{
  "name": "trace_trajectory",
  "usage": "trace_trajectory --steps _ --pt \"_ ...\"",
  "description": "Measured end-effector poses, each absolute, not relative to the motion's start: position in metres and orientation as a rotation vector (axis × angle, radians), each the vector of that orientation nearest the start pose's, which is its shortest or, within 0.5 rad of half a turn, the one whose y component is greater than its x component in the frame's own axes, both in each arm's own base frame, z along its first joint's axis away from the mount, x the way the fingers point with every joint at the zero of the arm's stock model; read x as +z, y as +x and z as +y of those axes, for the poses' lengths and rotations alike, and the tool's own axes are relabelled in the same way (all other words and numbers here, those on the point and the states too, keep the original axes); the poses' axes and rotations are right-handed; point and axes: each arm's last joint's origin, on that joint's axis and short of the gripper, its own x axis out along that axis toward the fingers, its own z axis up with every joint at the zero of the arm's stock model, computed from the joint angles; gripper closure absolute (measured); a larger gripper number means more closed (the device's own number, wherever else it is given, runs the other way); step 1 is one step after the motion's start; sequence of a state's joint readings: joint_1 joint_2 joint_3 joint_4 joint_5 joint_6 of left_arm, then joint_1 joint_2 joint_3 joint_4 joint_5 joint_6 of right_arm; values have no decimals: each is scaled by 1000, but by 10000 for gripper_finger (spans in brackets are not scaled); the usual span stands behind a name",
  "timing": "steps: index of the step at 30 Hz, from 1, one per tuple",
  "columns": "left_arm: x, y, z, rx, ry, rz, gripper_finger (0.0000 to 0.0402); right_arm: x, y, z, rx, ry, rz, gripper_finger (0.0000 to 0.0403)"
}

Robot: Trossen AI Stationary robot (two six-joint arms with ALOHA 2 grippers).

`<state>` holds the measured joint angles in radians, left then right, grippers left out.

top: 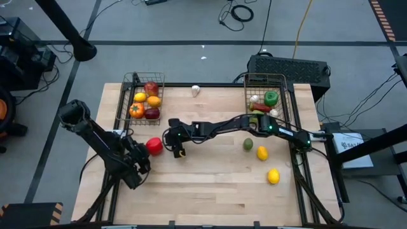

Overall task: Sort produce into baskets
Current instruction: Put the red bell pepper into the right wire basket

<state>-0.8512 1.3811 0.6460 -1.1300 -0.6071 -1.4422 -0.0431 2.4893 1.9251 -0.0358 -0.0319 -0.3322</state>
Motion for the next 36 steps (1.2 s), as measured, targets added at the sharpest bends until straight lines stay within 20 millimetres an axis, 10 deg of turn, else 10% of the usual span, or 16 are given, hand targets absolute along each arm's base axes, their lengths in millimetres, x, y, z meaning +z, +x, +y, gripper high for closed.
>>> trace_trajectory --steps 36 --pt "154 140 -105 675 87 1094 121 130 548 -27 139 -242 586 223"
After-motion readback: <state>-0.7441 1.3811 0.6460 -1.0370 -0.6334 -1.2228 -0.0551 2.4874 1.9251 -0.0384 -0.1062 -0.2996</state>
